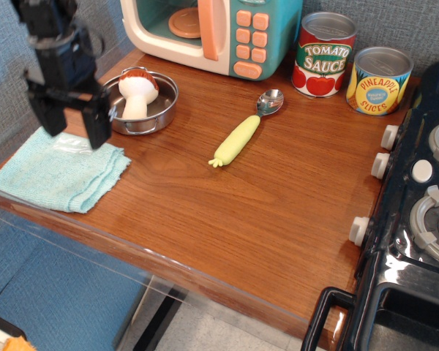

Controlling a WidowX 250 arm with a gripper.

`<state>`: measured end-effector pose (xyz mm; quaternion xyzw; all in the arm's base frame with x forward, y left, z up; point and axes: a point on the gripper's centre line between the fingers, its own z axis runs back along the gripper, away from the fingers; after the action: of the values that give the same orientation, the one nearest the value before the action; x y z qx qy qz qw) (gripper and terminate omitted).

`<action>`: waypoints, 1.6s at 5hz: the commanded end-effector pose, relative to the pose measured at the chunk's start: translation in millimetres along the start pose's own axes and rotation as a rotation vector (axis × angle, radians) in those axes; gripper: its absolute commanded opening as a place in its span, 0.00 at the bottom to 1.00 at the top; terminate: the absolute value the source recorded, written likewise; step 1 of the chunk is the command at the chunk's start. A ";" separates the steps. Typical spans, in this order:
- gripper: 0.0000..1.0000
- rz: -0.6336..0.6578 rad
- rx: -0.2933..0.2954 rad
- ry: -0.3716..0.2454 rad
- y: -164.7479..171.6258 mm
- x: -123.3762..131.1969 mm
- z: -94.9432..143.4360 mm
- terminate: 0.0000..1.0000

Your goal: Move the cloth to the empty corner of the table.

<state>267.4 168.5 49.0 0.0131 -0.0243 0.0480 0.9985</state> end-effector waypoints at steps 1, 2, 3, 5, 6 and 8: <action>1.00 0.005 0.123 -0.073 21.8 -15.7 -10.9 0.00; 1.00 0.013 0.127 -0.089 27.7 -16.5 -7.4 0.00; 1.00 0.031 0.100 -0.059 28.2 -19.2 -17.7 0.00; 1.00 0.006 0.072 0.067 13.4 -29.5 -51.2 0.00; 1.00 -0.009 0.059 0.061 3.4 -32.0 -56.2 0.00; 1.00 -0.056 0.039 0.053 -32.9 -36.6 -53.6 0.00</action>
<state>244.9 151.5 5.6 0.0483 -0.0229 0.0372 0.9979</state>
